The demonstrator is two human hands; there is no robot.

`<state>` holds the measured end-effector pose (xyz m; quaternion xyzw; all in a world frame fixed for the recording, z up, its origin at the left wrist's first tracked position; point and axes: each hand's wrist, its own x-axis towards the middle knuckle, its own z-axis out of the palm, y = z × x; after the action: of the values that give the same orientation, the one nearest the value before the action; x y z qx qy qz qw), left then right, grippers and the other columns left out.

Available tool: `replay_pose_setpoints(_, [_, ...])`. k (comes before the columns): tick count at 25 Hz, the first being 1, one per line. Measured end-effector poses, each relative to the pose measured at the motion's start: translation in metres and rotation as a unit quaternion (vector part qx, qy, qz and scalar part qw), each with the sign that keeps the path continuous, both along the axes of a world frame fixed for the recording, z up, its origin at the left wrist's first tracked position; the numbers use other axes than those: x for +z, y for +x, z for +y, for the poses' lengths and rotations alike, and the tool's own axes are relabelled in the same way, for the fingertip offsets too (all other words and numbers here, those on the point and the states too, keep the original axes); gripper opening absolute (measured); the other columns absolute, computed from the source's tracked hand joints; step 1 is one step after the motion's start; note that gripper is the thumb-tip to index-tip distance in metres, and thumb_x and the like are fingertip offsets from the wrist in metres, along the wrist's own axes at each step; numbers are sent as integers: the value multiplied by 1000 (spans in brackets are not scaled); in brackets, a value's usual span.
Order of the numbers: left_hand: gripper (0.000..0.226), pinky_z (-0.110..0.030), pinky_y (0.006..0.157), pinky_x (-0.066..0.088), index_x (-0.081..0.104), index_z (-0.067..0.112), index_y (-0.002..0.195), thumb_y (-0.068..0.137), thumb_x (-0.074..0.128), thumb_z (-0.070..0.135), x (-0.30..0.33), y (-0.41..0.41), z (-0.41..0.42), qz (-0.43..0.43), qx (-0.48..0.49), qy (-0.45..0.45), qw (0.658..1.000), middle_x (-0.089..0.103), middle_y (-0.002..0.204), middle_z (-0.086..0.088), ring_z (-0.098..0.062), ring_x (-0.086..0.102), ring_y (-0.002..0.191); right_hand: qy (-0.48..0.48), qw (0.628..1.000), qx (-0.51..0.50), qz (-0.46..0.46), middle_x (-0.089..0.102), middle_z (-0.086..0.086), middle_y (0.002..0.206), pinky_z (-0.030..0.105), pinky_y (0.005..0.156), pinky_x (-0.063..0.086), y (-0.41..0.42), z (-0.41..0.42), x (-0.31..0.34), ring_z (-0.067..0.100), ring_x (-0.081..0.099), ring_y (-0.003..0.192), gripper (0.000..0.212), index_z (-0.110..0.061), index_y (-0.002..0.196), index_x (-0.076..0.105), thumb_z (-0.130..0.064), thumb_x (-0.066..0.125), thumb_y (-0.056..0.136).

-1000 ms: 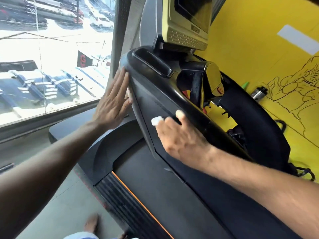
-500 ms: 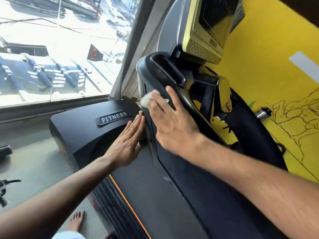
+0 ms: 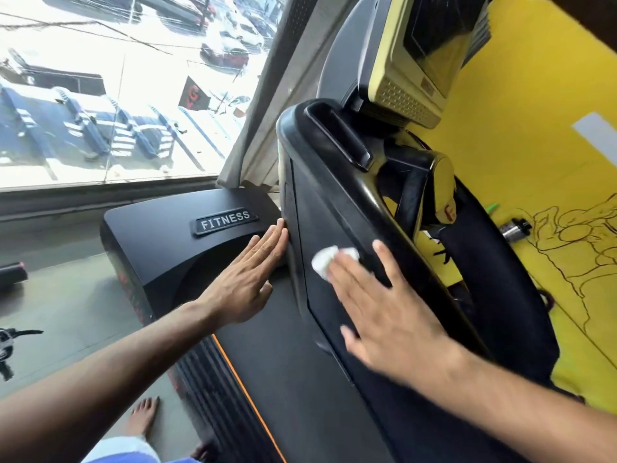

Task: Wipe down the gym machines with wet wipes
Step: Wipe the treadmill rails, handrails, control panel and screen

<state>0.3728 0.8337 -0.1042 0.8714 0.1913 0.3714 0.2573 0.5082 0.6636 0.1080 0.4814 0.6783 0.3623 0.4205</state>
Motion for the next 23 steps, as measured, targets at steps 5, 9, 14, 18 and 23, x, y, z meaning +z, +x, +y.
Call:
replay_pose_setpoints(5, [104,-55,128,13,-1,16,165,82,59,0,0,-12,14,26,-6,40,999,-8,174,-2,-25,-3,160,-6,999,-44,19,-12,21,169,71,117,-17,1,-21,-2,32,-16,157,93,5,159,-1,-57,34,100])
replay_pose_setpoints(9, [112,-58,126,18,-3,21,166,81,65,-5,2,-19,20,36,-9,68,997,-5,174,1,-25,0,160,43,999,27,-18,-17,20,168,73,115,-17,-24,75,6,32,-18,156,85,5,158,-12,-54,17,104])
replay_pose_setpoints(14, [111,-56,127,15,-5,24,165,83,64,-3,-5,-23,18,47,-18,86,995,-4,174,4,-25,-2,160,35,998,19,-39,-10,24,168,74,115,-14,-41,94,12,36,-14,157,80,9,157,-7,-48,15,105])
replay_pose_setpoints(18, [109,-58,127,16,-2,22,166,79,58,-5,-4,-18,11,35,-23,52,998,-5,174,4,-24,-3,160,34,999,-22,23,-14,29,166,74,116,-14,-15,2,-6,39,-17,155,89,14,154,-7,-48,29,103])
replay_pose_setpoints(23, [99,-60,126,18,7,21,166,83,56,-2,-1,-28,24,39,-33,101,994,4,174,2,-27,3,160,33,991,-80,103,12,20,169,73,120,7,14,-88,-15,30,10,158,102,5,157,25,-47,71,82])
